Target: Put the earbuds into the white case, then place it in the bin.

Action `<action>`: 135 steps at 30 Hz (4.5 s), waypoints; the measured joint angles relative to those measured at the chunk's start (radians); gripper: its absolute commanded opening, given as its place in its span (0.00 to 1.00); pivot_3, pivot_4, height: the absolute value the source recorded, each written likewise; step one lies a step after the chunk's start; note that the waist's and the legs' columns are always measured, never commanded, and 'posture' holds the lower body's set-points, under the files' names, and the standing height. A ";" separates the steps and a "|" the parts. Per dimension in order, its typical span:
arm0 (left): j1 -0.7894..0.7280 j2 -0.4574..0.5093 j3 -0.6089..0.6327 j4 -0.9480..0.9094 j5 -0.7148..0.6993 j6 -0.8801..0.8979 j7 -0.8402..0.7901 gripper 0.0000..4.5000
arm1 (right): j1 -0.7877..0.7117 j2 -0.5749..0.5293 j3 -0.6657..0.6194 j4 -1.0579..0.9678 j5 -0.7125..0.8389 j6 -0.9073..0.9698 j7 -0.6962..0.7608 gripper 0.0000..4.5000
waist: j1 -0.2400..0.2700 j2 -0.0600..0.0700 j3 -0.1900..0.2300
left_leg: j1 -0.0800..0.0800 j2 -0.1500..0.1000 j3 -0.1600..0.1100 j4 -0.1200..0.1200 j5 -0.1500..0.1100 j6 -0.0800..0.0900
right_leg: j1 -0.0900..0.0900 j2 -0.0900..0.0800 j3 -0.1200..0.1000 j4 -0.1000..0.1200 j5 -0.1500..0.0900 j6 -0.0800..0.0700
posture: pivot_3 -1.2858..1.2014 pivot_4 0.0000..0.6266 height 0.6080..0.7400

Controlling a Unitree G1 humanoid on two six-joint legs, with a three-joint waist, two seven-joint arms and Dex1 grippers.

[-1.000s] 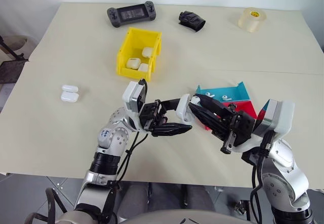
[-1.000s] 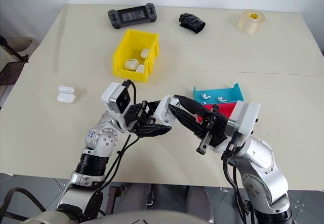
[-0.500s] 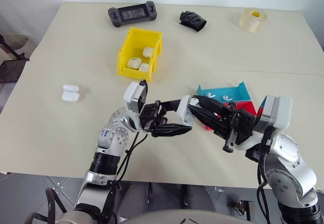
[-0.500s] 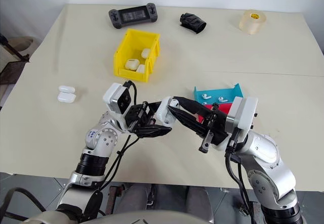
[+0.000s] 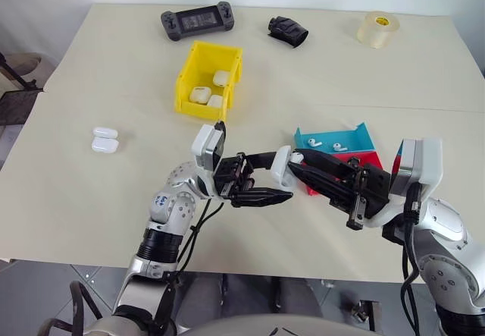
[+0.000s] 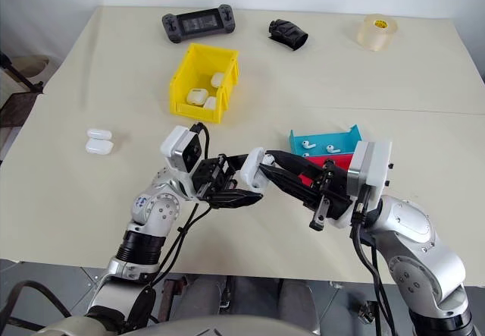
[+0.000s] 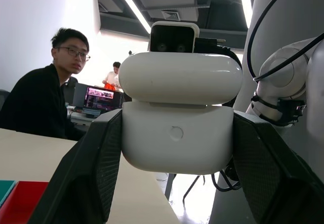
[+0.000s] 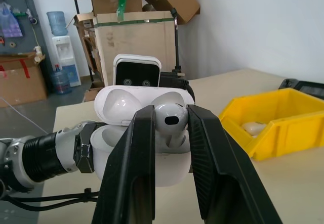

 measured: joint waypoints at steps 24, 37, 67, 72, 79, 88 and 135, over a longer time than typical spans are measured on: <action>0.006 0.013 0.018 -0.022 0.001 -0.062 -0.036 0.63 | 0.274 -0.104 -0.309 0.023 0.044 0.047 0.108 0.99 | 0.010 0.000 0.000 | -0.002 -0.001 0.000 0.000 0.000 0.002 | 0.003 -0.001 -0.003 -0.007 0.000 0.000 | 0.52 0.24 1.00; 0.104 0.023 -0.014 -0.024 0.040 -0.182 -0.060 0.63 | 0.441 -0.116 -0.536 0.405 -0.333 -0.284 0.381 0.99 | -0.004 0.000 0.000 | 0.004 0.001 0.003 0.000 0.000 0.002 | 0.009 0.000 0.000 -0.010 0.000 0.000 | 0.52 0.24 1.00; 0.244 0.012 -0.086 -0.130 0.068 -0.278 0.071 0.63 | -1.082 -0.234 0.527 1.389 -0.957 0.004 0.658 0.99 | -0.005 0.007 0.003 | -0.009 -0.001 -0.001 0.003 0.000 0.001 | -0.004 -0.002 -0.007 -0.006 0.001 0.001 | 0.52 0.24 1.00; 0.243 0.014 -0.096 -0.130 0.079 -0.295 0.073 0.63 | -1.120 -0.182 0.529 1.508 -1.026 -0.073 0.676 0.99 | -0.006 0.007 0.003 | -0.011 -0.001 -0.001 0.004 0.000 0.001 | -0.007 -0.002 -0.008 -0.003 0.001 0.001 | 0.52 0.24 1.00; 0.191 0.016 -0.109 -0.125 0.097 -0.304 0.077 0.63 | -1.124 -0.134 0.529 1.568 -1.089 -0.110 0.684 0.99 | -0.006 0.007 0.003 | -0.013 -0.001 -0.001 0.005 0.001 0.000 | -0.010 -0.002 -0.008 0.004 0.001 0.001 | 0.52 0.24 1.00; 0.175 0.030 -0.103 -0.122 0.097 -0.292 0.088 0.63 | -1.124 -0.131 0.525 1.576 -1.116 -0.119 0.688 0.83 | -0.009 0.008 0.003 | -0.013 -0.001 -0.001 0.005 0.001 0.000 | -0.011 -0.002 -0.008 0.005 0.001 0.001 | 0.52 0.24 1.00; 0.170 0.072 -0.073 -0.135 0.082 -0.248 0.109 0.63 | -1.104 -0.062 0.485 1.508 -1.093 -0.280 0.818 0.42 | -0.028 0.008 0.003 | -0.013 0.000 -0.001 0.005 0.001 0.000 | -0.014 -0.002 -0.007 0.010 0.001 0.001 | 0.52 0.24 1.00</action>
